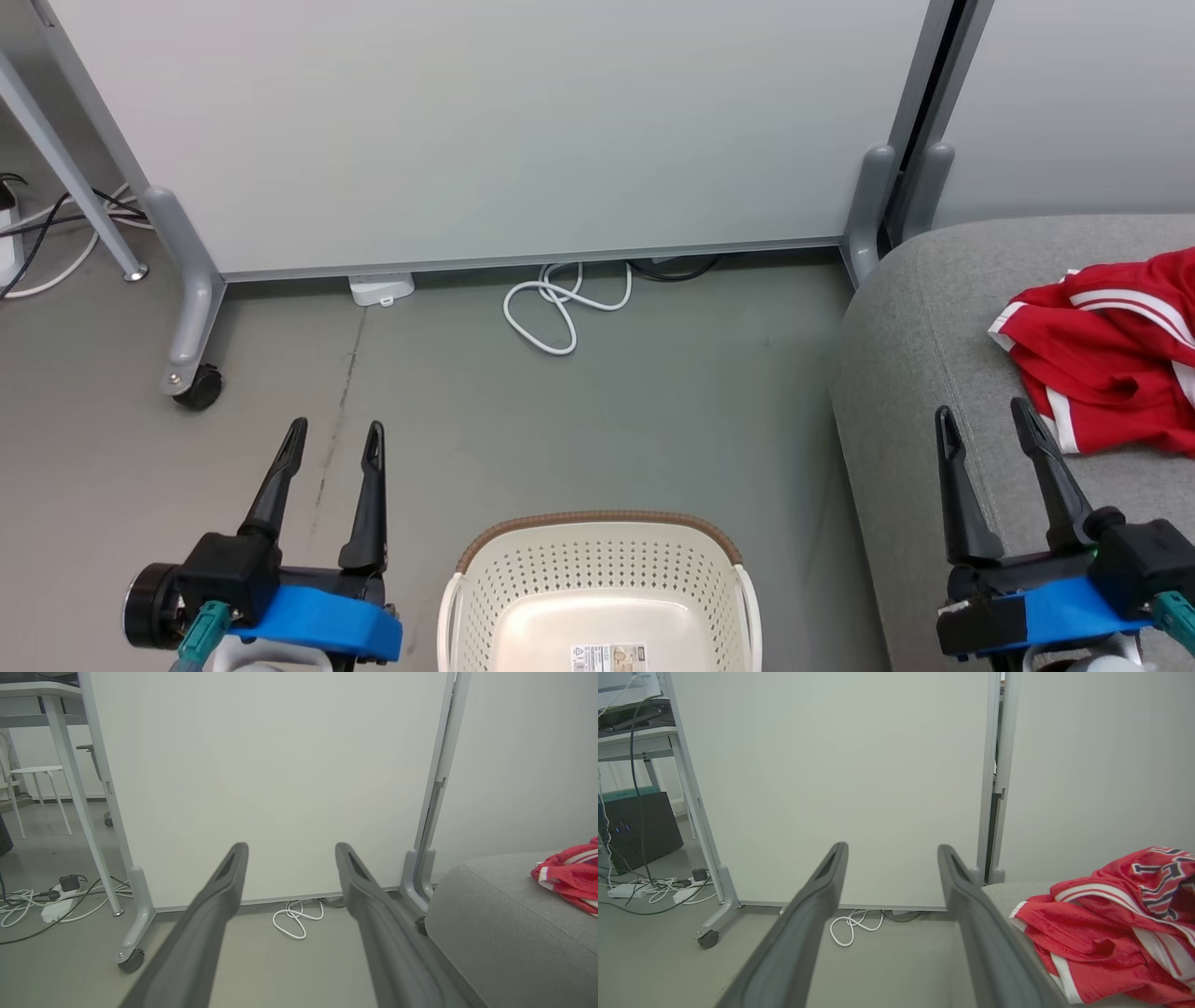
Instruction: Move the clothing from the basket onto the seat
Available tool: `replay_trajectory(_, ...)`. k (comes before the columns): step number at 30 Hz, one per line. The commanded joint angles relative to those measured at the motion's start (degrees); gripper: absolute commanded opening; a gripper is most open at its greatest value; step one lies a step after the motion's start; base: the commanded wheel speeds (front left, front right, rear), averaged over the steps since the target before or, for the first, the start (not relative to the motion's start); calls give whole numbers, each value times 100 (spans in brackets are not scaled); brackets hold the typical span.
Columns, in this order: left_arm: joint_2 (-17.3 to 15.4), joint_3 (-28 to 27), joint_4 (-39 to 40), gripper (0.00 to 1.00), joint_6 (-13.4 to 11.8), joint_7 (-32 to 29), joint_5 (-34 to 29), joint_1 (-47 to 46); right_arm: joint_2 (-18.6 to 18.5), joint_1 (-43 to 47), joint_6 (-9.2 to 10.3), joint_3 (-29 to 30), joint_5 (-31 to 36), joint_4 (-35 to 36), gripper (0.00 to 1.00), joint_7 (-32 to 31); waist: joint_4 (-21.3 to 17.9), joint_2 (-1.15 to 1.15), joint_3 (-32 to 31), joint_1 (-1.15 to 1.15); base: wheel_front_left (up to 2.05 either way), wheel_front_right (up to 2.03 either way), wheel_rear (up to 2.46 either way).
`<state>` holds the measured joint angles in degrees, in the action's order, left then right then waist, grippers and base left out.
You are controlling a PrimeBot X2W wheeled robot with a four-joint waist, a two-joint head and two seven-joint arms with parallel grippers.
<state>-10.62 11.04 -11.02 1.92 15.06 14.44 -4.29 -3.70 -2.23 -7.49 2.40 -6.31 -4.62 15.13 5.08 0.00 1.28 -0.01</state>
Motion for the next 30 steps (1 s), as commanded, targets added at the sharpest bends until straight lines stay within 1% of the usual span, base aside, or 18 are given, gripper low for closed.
replay_trajectory(1,44,-118,18,100,10,17,-49,127,41,177,-1,46,-45,51,100,2,0,0,-51,1,0,0,0)
replay_trajectory(7,120,-356,-9,100,69,17,-140,373,75,417,-1,118,-59,65,100,2,19,0,-160,1,0,0,0)
replay_trajectory(8,151,-435,-22,100,112,16,-159,421,81,451,-1,141,-66,58,100,1,34,0,-183,1,0,0,0)
replay_trajectory(20,284,-611,-200,100,306,17,-357,451,83,526,-1,154,-248,4,100,1,31,0,-235,1,0,0,0)
replay_trajectory(21,293,-616,-222,0,310,16,-356,435,84,528,-1,159,-255,4,0,1,29,0,-231,1,0,0,0)
replay_trajectory(26,366,-608,-435,0,316,-49,-295,603,97,516,0,151,-283,-229,0,-16,29,0,-234,2,0,0,0)
replay_trajectory(30,391,-687,-468,0,329,-175,115,555,99,460,0,176,-709,-301,0,-139,13,0,-230,2,0,0,0)
